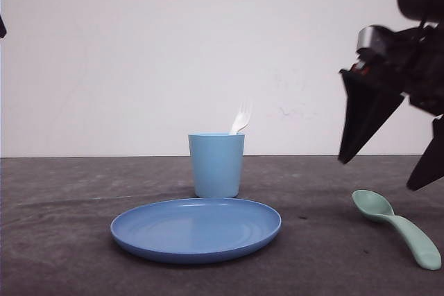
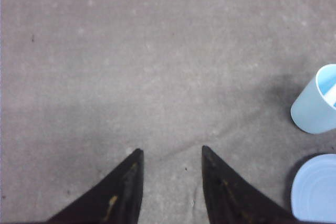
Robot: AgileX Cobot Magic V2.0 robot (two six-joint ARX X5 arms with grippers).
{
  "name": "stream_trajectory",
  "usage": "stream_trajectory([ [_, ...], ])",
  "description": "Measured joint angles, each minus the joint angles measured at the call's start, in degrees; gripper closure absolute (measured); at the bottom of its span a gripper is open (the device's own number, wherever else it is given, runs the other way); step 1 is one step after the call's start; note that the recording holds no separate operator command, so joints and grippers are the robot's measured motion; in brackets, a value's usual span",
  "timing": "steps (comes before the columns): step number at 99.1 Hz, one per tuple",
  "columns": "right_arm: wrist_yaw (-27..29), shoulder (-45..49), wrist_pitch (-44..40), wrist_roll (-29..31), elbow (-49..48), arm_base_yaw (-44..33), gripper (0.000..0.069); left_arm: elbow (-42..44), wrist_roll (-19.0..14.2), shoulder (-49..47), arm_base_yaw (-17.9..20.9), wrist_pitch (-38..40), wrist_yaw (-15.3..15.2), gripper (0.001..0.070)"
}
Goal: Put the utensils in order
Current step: 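Lower the right gripper onto the mint-green spoon and grasp it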
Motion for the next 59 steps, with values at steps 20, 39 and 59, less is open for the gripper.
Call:
stream_trajectory([
  [20,0.1,4.3,4.5,1.2,0.0,1.9,0.0043,0.0,0.0,0.0,0.0,0.0,0.0,0.0517],
  [39,0.4,6.7,6.5,1.9,0.0,3.5,0.0116,0.0,0.0,0.0,0.0,0.0,0.0,0.0517],
  [59,3.3,6.7,6.4,2.2,0.0,5.3,0.0491,0.0,0.0,0.0,0.0,0.0,0.0,0.0517],
])
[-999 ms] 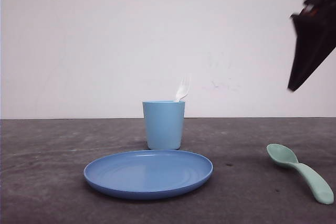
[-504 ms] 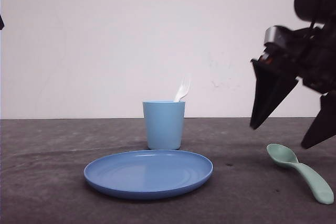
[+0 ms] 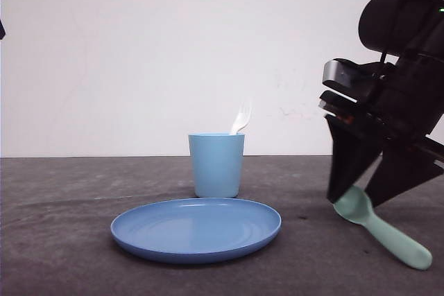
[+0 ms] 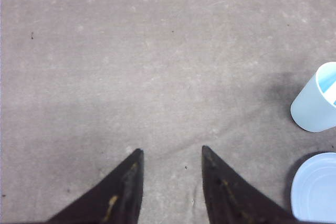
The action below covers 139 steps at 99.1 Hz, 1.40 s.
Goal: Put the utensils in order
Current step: 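Lower the right gripper onto the mint-green spoon and grasp it, then lift the spoon with the right gripper and drop it into the cup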
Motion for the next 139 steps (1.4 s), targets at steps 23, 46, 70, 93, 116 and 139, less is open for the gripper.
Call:
stream_trajectory([
  [23,1.4,0.0,0.0,0.0,0.0,0.0,0.0654,0.0,0.0,0.0,0.0,0.0,0.0,0.0517],
  [46,2.1,0.0,1.0,0.1,0.0,0.2,0.0670,0.0,0.0,0.0,0.0,0.0,0.0,0.0517],
  [70,-5.0,-2.3,10.7,2.4,1.8,1.4,0.0670,0.0,0.0,0.0,0.0,0.0,0.0,0.0517],
  [93,-8.0,-3.5,26.7,5.1,7.9,4.7,0.0670,0.0,0.0,0.0,0.0,0.0,0.0,0.0517],
  [116,1.4,-3.5,44.5,4.4,8.1,8.2,0.0670,0.0,0.0,0.0,0.0,0.1,0.0,0.0517],
  [139,5.8,-0.1,54.4,-2.3,8.1,10.4,0.0670,0.0,0.0,0.0,0.0,0.1,0.0,0.0517],
])
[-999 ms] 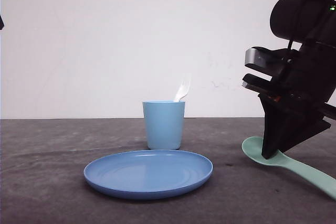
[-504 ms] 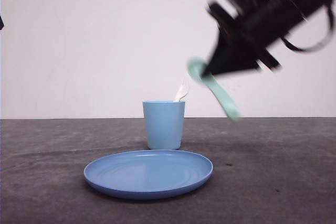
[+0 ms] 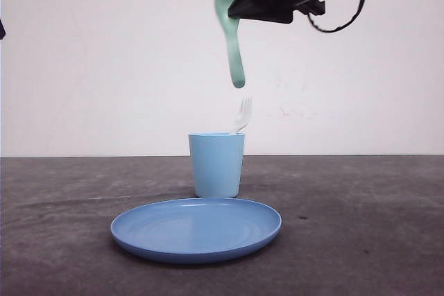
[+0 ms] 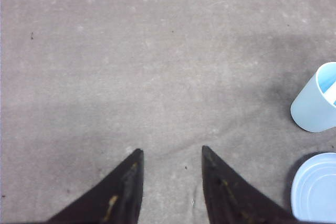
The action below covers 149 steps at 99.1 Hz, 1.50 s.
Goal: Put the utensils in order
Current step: 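Lift the spoon with the right gripper and drop it into the cup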
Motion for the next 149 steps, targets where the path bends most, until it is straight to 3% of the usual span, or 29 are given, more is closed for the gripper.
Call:
stream_trajectory([
  [23,0.0,6.1,8.6,-5.8,0.0,1.1,0.0670,0.0,0.0,0.0,0.0,0.0,0.0,0.0517],
  [51,0.0,14.2,10.7,-6.6,0.0,1.5,0.0670,0.0,0.0,0.0,0.0,0.0,0.0,0.0517],
  [120,0.0,17.9,4.5,-6.8,0.0,2.5,0.0665,0.0,0.0,0.0,0.0,0.0,0.0,0.0517],
  [127,-0.1,17.9,4.5,-6.8,0.0,2.5,0.0606,0.0,0.0,0.0,0.0,0.0,0.0,0.0517],
  [142,-0.1,17.9,6.0,-6.8,0.0,2.5,0.0349,0.0,0.0,0.0,0.0,0.0,0.0,0.0517],
  [149,-0.1,17.9,7.3,-6.8,0.0,2.5,0.0275,0.0,0.0,0.0,0.0,0.0,0.0,0.0517],
])
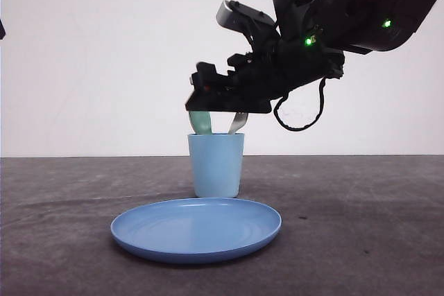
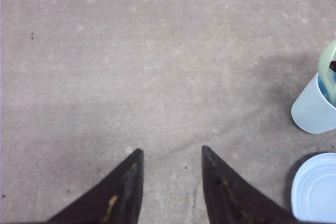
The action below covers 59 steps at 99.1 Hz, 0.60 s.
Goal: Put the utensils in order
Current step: 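Lift the spoon with the right gripper and drop it into the cup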
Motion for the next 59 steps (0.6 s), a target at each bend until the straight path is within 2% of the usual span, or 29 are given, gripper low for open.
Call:
stream_trajectory([
  [17,-0.1,-3.4,-0.3,0.0,0.0,0.0,0.0236,0.0,0.0,0.0,0.0,0.0,0.0,0.0517],
  [35,-0.8,-12.7,-6.3,0.0,0.0,0.0,0.0234,0.0,0.0,0.0,0.0,0.0,0.0,0.0517],
  [59,-2.0,-26.2,-27.4,0.0,0.0,-2.1,0.0234,0.0,0.0,0.0,0.0,0.0,0.0,0.0517],
])
